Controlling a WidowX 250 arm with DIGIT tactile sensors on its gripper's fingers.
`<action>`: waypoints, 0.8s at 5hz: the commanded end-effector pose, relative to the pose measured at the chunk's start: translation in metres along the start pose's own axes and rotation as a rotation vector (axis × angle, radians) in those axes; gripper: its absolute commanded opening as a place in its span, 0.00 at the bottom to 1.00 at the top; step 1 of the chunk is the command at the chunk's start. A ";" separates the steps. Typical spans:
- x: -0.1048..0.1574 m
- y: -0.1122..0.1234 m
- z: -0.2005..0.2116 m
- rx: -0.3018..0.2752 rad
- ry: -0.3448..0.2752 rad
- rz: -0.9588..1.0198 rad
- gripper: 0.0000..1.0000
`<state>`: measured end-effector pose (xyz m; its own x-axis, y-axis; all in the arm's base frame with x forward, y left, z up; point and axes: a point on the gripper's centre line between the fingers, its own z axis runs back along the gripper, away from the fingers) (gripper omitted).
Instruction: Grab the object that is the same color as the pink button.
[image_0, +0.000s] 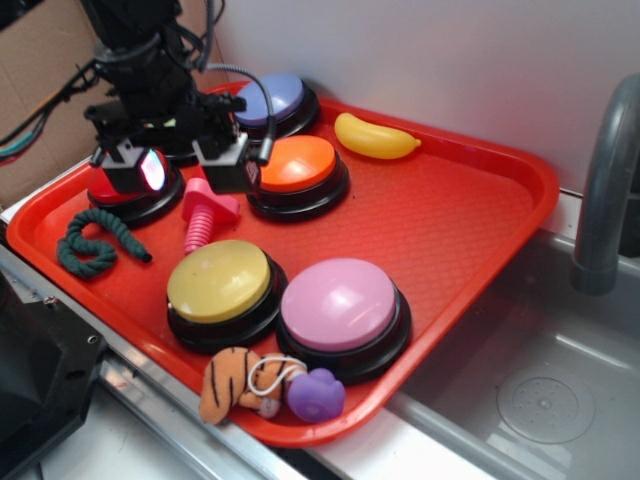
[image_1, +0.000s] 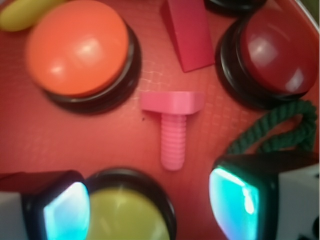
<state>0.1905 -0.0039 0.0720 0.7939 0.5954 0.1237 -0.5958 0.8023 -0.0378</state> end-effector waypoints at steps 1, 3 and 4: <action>0.019 0.013 -0.038 0.063 0.010 0.080 1.00; 0.013 0.021 -0.058 0.069 -0.006 0.061 1.00; 0.012 0.019 -0.055 0.041 -0.032 0.036 0.00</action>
<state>0.1939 0.0148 0.0143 0.7687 0.6244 0.1383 -0.6311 0.7757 0.0056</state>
